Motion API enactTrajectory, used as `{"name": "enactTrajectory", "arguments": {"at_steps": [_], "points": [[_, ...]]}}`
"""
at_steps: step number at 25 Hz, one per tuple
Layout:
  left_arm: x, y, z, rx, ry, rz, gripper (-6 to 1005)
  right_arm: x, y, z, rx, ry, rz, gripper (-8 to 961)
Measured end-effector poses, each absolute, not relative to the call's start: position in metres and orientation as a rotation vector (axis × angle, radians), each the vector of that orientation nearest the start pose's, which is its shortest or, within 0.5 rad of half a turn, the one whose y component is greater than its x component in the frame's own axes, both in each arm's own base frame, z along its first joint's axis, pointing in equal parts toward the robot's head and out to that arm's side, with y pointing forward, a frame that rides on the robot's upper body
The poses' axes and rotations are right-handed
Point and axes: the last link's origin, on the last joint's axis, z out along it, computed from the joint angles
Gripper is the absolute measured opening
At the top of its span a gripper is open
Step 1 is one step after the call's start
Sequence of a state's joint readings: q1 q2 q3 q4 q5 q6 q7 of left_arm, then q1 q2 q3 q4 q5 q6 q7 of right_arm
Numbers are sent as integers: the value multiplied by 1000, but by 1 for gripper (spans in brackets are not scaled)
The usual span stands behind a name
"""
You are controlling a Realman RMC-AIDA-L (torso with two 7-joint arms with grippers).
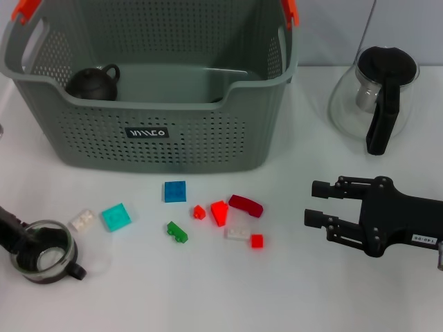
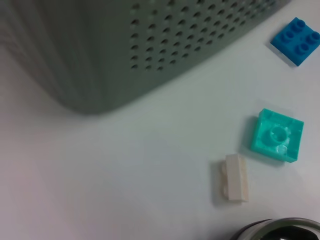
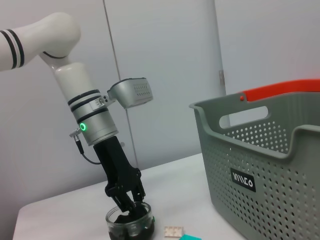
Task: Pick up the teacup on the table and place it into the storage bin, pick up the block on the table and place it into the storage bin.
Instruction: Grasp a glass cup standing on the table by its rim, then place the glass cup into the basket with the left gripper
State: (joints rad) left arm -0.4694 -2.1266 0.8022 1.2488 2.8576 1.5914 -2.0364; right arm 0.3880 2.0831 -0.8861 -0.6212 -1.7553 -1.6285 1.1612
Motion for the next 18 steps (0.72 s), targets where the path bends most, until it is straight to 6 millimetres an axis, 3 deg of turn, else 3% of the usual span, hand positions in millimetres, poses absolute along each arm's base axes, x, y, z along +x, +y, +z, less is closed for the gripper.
{"name": "enactTrajectory", "arguments": {"at_steps": [1,6,11,14,18], "points": [[-317,315,68,-2443,-1075,541,449,267,286,-15,-2743,430,884,524],[-317,315,71,-2432,-1092,541,225,267,286,-16,-2751,426,875,524],[-319,313,77,-2445,-1117,491,85,267,286,-16,-2752,425,876,523],[-317,310,88,-2518,-1147,326,49,267,286,-16,-2752,426,878,523],[-306,308,103,-2695,-1161,-144,37,268,285,-16,-2753,429,880,523]]}}
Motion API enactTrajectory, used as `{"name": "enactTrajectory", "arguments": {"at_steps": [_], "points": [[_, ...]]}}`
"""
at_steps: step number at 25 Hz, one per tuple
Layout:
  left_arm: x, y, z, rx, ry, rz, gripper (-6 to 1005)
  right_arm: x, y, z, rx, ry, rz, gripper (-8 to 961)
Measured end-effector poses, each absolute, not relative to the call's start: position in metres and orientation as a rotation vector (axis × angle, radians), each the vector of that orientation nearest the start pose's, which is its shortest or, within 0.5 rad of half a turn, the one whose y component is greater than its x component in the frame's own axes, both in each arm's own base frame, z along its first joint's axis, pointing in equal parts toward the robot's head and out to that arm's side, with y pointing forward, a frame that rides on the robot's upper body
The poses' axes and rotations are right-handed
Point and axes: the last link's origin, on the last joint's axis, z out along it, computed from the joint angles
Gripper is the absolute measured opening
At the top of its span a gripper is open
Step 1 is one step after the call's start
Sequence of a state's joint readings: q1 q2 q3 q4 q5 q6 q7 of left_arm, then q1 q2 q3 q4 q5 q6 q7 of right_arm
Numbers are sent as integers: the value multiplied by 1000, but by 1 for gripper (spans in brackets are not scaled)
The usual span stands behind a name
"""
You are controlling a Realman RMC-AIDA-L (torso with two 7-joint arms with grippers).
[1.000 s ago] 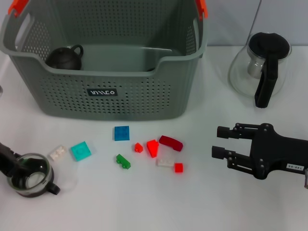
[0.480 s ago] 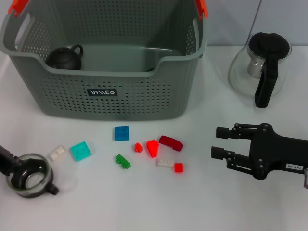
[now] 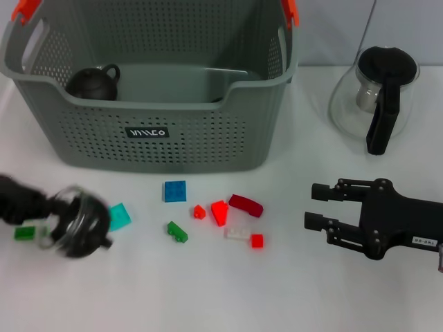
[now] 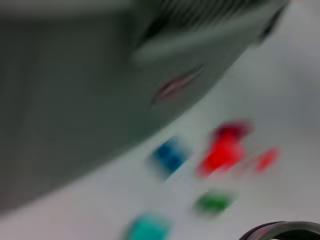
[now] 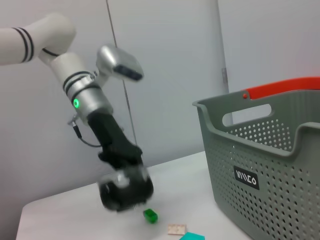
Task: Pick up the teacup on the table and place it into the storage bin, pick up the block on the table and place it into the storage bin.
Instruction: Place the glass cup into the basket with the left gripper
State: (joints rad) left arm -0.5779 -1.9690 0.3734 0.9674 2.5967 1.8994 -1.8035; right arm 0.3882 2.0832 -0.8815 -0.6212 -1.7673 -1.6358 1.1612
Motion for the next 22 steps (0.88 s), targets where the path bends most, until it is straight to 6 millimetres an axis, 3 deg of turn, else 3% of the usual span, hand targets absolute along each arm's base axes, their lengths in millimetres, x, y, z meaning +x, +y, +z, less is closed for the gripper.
{"name": "enactTrajectory", "arguments": {"at_steps": [5,6,7,10,14,17,22], "points": [[-272,315,94,-2749,-1078,-795,38,266,286,-17,-2753,427,880,524],[-272,315,94,-2749,-1078,-795,38,266,287,-17,-2754,426,880,524],[-248,326,93,-2683,-1053,-1085,38,265,287,-18,-2756,425,883,524],[-230,344,102,-2592,-1019,-1198,38,264,289,-17,-2761,419,882,524],[-201,381,118,-2515,-1026,-1065,38,264,288,-16,-2768,415,882,523],[-175,416,125,-2455,-997,-790,38,264,288,-17,-2770,415,881,523],[-145,458,104,-2365,-941,-301,38,264,288,-17,-2771,417,883,524]]}}
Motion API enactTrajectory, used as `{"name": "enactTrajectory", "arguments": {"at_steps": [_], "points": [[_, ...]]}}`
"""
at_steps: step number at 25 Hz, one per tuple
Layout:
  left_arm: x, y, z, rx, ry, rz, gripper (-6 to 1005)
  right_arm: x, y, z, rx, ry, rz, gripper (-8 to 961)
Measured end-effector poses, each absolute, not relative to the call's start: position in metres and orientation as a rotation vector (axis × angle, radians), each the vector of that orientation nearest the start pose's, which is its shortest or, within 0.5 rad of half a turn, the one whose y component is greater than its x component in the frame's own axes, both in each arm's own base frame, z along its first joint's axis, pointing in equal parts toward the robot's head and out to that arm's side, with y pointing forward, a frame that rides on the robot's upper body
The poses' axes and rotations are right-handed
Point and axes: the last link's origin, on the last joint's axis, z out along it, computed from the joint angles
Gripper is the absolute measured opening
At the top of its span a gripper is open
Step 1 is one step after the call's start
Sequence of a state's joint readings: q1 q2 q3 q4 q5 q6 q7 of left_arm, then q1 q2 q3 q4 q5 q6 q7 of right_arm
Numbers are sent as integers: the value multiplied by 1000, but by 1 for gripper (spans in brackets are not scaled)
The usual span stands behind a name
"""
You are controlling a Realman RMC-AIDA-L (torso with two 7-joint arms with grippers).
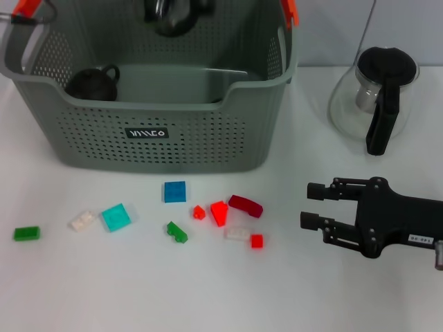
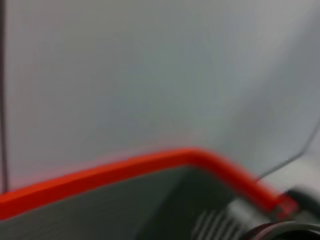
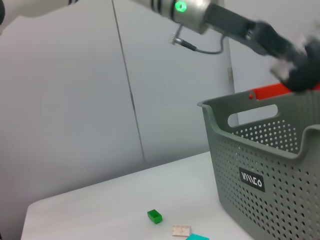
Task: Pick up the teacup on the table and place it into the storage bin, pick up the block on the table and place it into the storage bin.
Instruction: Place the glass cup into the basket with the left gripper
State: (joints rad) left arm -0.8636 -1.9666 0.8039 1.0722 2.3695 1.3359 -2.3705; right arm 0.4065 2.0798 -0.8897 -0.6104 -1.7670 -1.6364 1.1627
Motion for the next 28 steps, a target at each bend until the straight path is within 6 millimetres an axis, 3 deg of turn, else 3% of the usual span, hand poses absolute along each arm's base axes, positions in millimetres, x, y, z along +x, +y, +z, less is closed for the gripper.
{"name": "enactTrajectory", "arguments": {"at_steps": [5,10,18,23,25,28], "points": [[-145,472,70,-2278,-877,76,38,263,288,-18,-2771,418,888,523],[-152,473,45,-2240,-798,263,37,262,288,-19,-2770,420,888,523],[-164,471,19,-2280,-779,370,37,262,289,-19,-2768,422,887,524],[-163,472,17,-2283,-783,376,37,263,289,-18,-2771,437,885,523],[-158,472,24,-2268,-780,335,172,263,289,-18,-2771,438,885,523],[-151,470,37,-2248,-794,230,262,264,289,-16,-2768,438,888,523]]}}
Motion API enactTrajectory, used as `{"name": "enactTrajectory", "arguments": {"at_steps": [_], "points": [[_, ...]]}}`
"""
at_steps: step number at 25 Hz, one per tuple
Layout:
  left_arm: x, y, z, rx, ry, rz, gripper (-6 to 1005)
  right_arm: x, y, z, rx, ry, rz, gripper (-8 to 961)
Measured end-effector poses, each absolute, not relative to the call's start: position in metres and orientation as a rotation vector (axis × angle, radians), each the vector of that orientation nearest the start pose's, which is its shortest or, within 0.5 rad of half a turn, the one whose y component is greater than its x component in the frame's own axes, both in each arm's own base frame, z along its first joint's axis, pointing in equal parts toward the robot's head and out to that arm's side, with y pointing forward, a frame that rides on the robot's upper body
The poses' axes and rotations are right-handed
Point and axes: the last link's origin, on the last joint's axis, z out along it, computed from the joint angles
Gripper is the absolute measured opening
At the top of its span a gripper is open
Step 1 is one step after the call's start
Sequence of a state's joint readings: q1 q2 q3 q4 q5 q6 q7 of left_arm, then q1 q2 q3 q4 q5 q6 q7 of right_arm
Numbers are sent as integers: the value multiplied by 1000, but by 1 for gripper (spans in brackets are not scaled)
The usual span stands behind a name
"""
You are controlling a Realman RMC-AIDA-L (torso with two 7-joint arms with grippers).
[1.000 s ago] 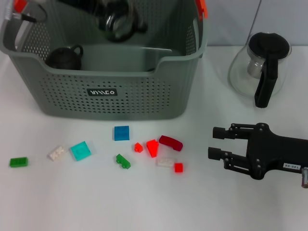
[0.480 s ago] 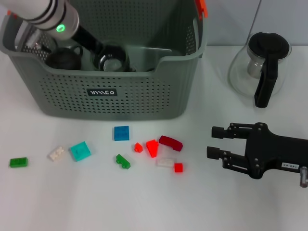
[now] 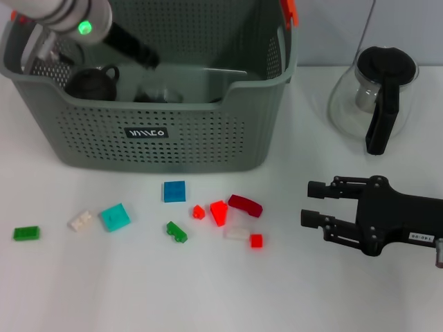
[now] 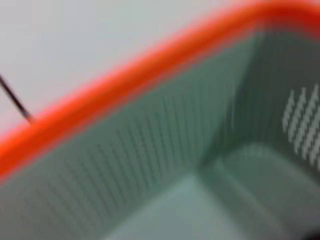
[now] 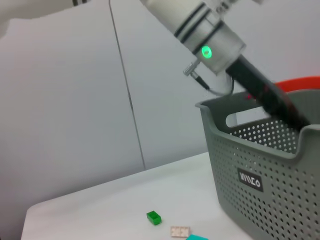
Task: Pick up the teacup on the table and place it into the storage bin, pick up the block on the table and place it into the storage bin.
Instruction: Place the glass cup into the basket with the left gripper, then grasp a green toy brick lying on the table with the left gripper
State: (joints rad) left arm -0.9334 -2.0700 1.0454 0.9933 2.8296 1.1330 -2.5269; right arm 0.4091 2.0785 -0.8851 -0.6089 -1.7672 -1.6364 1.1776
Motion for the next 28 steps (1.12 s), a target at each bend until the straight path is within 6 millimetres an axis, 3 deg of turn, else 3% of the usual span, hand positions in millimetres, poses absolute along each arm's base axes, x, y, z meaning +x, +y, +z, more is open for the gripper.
{"name": "enactTrajectory", "arguments": {"at_steps": [1,2,3,4,7,10,11,12,13,14,16,19,22,28], "points": [[-148,469,45,-2237,-797,174,291,264,289,-16,-2767,438,888,523],[-142,462,66,-2227,-823,-10,321,264,289,-16,-2765,439,889,524],[-142,462,66,-2227,-823,-10,351,264,289,-16,-2766,439,889,524],[-141,457,80,-2228,-843,-123,381,264,289,-16,-2766,439,889,524],[-149,441,110,-2258,-925,-403,505,263,289,-16,-2768,438,889,524],[-161,413,129,-2366,-917,-788,590,263,289,-17,-2769,438,892,524],[-178,387,139,-2427,-846,-1076,591,263,289,-17,-2769,438,894,523],[-184,376,143,-2447,-792,-1189,593,263,289,-17,-2767,439,895,523],[-184,376,143,-2447,-792,-1189,595,262,289,-17,-2767,439,896,523],[-193,362,146,-2447,-729,-1321,597,262,289,-17,-2767,439,896,523],[-208,342,145,-2443,-657,-1418,600,262,288,-18,-2769,439,896,523],[-232,317,128,-2473,-655,-1318,605,261,289,-18,-2773,432,895,524],[-252,295,116,-2589,-673,-1004,604,261,290,-16,-2777,435,898,524],[-287,273,111,-2672,-701,-482,594,261,290,-16,-2784,438,895,524]]}}
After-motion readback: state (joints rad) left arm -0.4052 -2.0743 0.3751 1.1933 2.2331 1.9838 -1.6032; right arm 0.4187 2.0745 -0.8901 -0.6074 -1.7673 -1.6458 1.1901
